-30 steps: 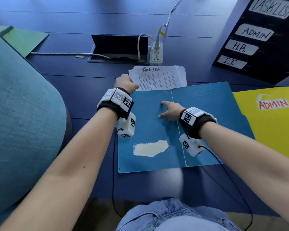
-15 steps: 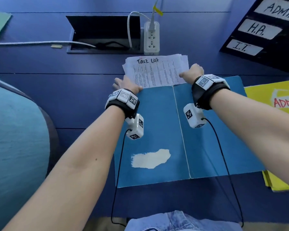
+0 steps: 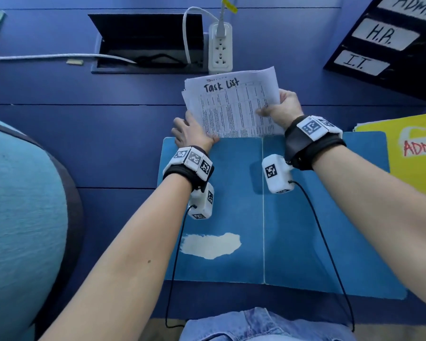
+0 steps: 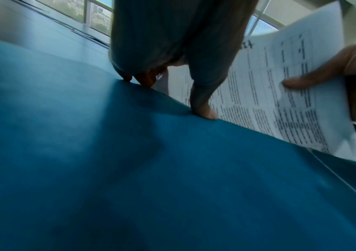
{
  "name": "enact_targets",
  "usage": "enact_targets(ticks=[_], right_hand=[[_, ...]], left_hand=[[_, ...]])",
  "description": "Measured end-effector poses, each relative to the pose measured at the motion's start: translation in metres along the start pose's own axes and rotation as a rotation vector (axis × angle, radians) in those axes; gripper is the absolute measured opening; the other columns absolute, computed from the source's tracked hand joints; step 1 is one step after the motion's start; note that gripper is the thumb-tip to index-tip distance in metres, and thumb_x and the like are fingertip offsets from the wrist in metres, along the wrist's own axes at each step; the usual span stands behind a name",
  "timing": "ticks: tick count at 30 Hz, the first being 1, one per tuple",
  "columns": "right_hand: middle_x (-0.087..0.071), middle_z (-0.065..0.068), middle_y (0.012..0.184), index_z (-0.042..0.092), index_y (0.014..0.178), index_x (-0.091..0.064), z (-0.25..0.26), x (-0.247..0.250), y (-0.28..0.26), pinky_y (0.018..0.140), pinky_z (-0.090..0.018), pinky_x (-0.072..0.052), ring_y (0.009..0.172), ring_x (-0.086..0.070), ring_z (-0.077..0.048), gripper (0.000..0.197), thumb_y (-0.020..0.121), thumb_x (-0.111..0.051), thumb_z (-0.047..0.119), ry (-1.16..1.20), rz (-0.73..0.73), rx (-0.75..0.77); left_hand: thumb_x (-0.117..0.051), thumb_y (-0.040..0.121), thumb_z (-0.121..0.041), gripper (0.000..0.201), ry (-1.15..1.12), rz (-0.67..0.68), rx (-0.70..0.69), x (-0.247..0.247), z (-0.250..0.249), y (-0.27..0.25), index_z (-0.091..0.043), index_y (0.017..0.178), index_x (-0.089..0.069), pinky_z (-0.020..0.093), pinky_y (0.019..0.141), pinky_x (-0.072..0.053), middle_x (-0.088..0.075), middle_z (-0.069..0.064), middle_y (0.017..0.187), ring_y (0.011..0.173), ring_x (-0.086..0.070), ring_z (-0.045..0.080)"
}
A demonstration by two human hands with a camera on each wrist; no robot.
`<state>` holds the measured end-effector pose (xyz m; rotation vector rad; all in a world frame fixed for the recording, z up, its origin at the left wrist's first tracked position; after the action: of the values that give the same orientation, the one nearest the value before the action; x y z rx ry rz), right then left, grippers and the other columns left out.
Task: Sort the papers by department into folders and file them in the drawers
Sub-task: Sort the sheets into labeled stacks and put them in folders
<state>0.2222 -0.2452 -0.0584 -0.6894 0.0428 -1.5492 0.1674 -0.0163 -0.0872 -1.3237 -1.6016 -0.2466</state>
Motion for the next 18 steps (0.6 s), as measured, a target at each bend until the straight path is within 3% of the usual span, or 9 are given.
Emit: enact_targets(ticks=[2,5,6,8,9,11,13,15,18], right_hand=[[-0.068,0.003,0.096,0.023,0.087,-0.066,0.02,0.007,-0.01,0.084,-0.033,-0.052,0.095,-0.064,-0.018,0.026,0.072,-0.07,0.002,0.035,-0.064,0.098],[-0.062,0.006,0.078,0.033,0.066,-0.062,0.062,0.013,-0.03,0.074,-0.031,-0.053,0.078,-0.058,-0.014,0.03,0.063,-0.073,0.005,0.085,-0.058,0.264],[-0.059,0.007,0.074,0.035,0.061,-0.063,0.075,0.014,-0.036,0.072,-0.033,-0.052,0.074,-0.055,-0.013,0.027,0.059,-0.073,0.009,0.096,-0.044,0.323],[-0.054,0.007,0.068,0.033,0.055,-0.063,0.094,0.022,-0.045,0.065,-0.036,-0.049,0.069,-0.049,-0.014,0.017,0.052,-0.074,0.021,0.12,-0.047,0.417],[-0.054,0.004,0.066,0.028,0.057,-0.063,0.102,0.03,-0.048,0.063,-0.038,-0.048,0.068,-0.047,-0.015,0.014,0.049,-0.075,0.027,0.14,-0.07,0.46],[-0.064,-0.013,0.072,0.005,0.072,-0.067,0.118,0.05,-0.061,0.065,-0.046,-0.051,0.071,-0.052,-0.018,0.035,0.05,-0.076,0.03,0.215,-0.14,0.517],[-0.067,-0.028,0.089,-0.013,0.086,-0.063,0.136,0.07,-0.081,0.069,-0.05,-0.054,0.076,-0.061,-0.022,0.052,0.057,-0.078,0.028,0.259,-0.225,0.57],[-0.068,-0.023,0.095,-0.01,0.093,-0.063,0.153,0.082,-0.107,0.073,-0.044,-0.056,0.083,-0.065,-0.023,0.042,0.067,-0.076,0.021,0.306,-0.259,0.606],[-0.064,-0.012,0.097,-0.008,0.107,-0.055,0.172,0.1,-0.147,0.079,-0.033,-0.056,0.092,-0.063,-0.021,0.035,0.078,-0.067,0.01,0.391,-0.34,0.727]], left_hand=[[-0.078,0.07,-0.032,0.097,-0.038,-0.012,0.018,-0.002,0.004,-0.006,-0.01,0.142,-0.015,0.042,0.107,-0.024,-0.022,0.013,0.137,0.127,-0.024,0.032],[-0.079,0.068,-0.038,0.107,-0.149,0.036,0.037,0.001,0.006,-0.008,-0.009,0.143,-0.009,0.041,0.111,-0.019,-0.018,0.011,0.142,0.132,-0.019,0.031],[-0.079,0.066,-0.041,0.105,-0.235,0.056,0.049,0.004,0.005,-0.003,-0.008,0.141,-0.014,0.04,0.11,-0.022,-0.022,0.01,0.141,0.132,-0.022,0.03],[-0.083,0.057,-0.044,0.093,-0.555,0.063,0.033,0.022,-0.005,0.006,-0.005,0.125,-0.034,0.037,0.104,-0.036,-0.044,0.009,0.129,0.123,-0.043,0.027],[-0.085,0.053,-0.04,0.084,-0.729,0.023,-0.003,0.036,-0.012,0.007,-0.004,0.116,-0.043,0.038,0.096,-0.044,-0.055,0.008,0.118,0.11,-0.054,0.025],[-0.081,0.055,-0.026,0.057,-0.933,-0.079,-0.114,0.07,-0.027,0.005,-0.005,0.1,-0.051,0.035,0.08,-0.051,-0.063,0.005,0.097,0.088,-0.061,0.019],[-0.075,0.058,-0.02,0.045,-1.037,-0.169,-0.243,0.11,-0.051,-0.01,-0.008,0.096,-0.055,0.035,0.078,-0.053,-0.064,0.005,0.091,0.084,-0.063,0.02],[-0.073,0.065,-0.013,0.047,-1.081,-0.246,-0.313,0.144,-0.075,-0.032,-0.003,0.107,-0.057,0.039,0.083,-0.055,-0.066,0.009,0.095,0.091,-0.065,0.027],[-0.071,0.073,-0.008,0.041,-1.072,-0.32,-0.427,0.177,-0.102,-0.068,-0.007,0.109,-0.051,0.03,0.082,-0.054,-0.062,-0.001,0.092,0.092,-0.062,0.021]])
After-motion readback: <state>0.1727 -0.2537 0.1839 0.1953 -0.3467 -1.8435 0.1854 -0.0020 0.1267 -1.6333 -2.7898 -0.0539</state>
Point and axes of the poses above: each hand's wrist, its own y-axis towards the middle knuckle, its own x-axis out of the back of the hand, z = x × y, the point moved 10 cm from there along y, towards the middle knuckle
